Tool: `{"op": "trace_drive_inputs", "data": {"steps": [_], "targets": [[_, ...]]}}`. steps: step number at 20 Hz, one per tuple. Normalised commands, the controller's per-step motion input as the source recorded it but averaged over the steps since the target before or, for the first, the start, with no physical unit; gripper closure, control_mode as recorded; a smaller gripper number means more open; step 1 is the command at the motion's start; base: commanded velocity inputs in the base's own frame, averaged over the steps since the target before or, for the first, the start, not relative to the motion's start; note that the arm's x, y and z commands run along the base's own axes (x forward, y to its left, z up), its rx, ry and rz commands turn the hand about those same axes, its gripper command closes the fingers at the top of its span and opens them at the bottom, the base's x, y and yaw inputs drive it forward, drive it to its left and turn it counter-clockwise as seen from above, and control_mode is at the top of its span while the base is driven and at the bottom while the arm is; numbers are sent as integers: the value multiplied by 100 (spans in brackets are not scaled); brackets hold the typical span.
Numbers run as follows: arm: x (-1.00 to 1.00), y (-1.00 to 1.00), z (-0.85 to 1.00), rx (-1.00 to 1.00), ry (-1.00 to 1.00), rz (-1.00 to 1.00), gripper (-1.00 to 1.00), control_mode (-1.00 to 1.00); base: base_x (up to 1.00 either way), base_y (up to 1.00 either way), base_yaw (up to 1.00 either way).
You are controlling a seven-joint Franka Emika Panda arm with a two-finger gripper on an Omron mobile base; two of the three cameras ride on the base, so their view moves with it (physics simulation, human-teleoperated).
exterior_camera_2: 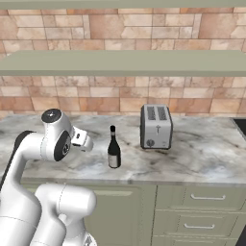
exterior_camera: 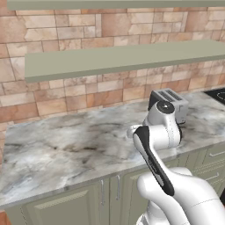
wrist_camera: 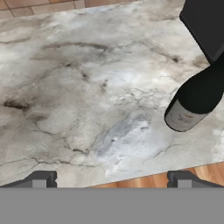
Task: There is a wine glass and glass cup on the dining counter. Place the wine bottle next to the wine glass and the juice bottle next to the glass cup.
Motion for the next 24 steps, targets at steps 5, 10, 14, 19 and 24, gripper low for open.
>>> {"op": "trace_drive_inputs", "data": {"steps": [5, 10, 14, 19, 24], "targets": [[0, 0, 0, 0, 0, 0, -100, 100, 0, -1, 0], [0, 0, 0, 0, 0, 0, -100, 100, 0, 0, 0], [0, 0, 0, 0, 0, 0, -100, 100, 0, 0, 0], [0, 0, 0, 0, 0, 0, -100, 100, 0, 6, 0], [-2, 10, 1, -1, -5, -19, -100, -100, 0, 2, -2]]}}
